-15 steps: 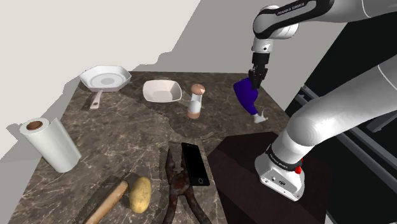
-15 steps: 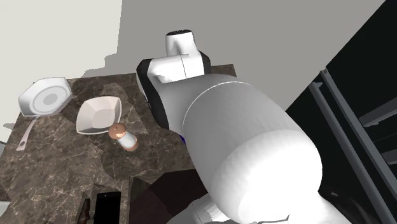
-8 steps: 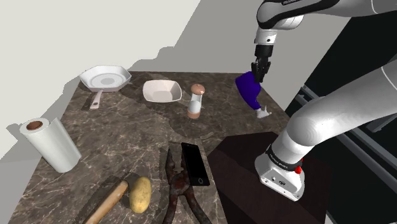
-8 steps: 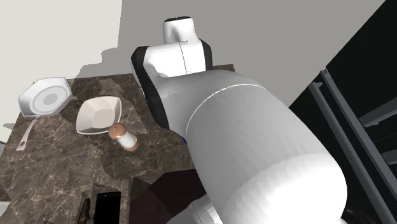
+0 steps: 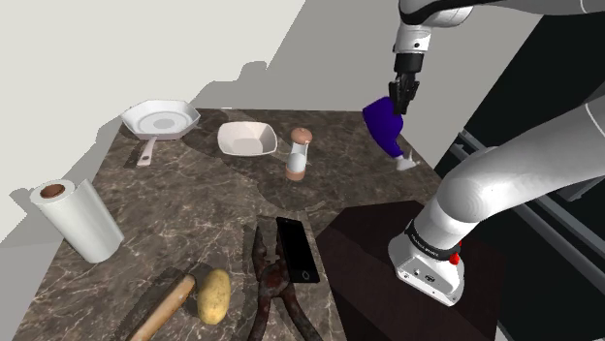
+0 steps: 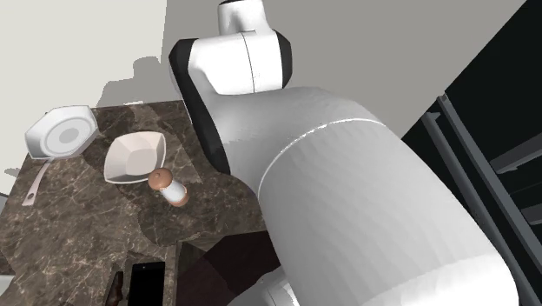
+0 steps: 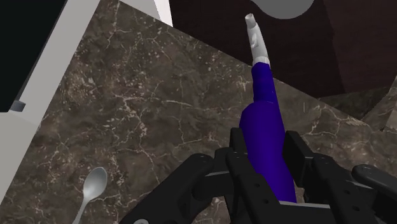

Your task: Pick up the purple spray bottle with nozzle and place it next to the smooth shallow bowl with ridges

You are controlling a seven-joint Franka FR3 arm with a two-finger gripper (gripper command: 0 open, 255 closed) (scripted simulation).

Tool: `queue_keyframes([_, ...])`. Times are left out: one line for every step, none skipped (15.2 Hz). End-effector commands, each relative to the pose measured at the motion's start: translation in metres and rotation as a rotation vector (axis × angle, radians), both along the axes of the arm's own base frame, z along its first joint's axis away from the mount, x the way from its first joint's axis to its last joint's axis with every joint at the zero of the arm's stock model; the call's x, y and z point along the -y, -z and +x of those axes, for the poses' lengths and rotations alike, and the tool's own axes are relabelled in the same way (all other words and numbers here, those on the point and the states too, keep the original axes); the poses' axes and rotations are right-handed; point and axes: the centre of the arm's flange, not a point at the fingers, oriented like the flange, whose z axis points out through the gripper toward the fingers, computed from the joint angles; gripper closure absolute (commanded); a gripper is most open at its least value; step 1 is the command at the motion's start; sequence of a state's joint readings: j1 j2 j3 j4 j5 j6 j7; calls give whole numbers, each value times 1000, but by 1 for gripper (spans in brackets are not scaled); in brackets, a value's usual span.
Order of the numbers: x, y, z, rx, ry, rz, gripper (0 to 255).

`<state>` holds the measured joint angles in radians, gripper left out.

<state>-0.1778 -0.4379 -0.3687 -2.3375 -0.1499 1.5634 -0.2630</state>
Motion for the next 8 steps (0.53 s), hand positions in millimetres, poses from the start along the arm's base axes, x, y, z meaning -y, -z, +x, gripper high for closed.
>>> queue_keyframes([0, -11, 0, 0, 0, 0, 255])
queue_keyframes([0, -16, 0, 0, 0, 0, 255])
queue_keyframes([0, -21, 0, 0, 0, 0, 255])
queue_keyframes([0, -26, 0, 0, 0, 0, 255])
queue_keyframes([0, -32, 0, 0, 0, 0, 255])
queue_keyframes([0, -37, 0, 0, 0, 0, 255])
queue_keyframes([0, -42, 0, 0, 0, 0, 255])
queue_keyframes([0, -48, 0, 0, 0, 0, 255])
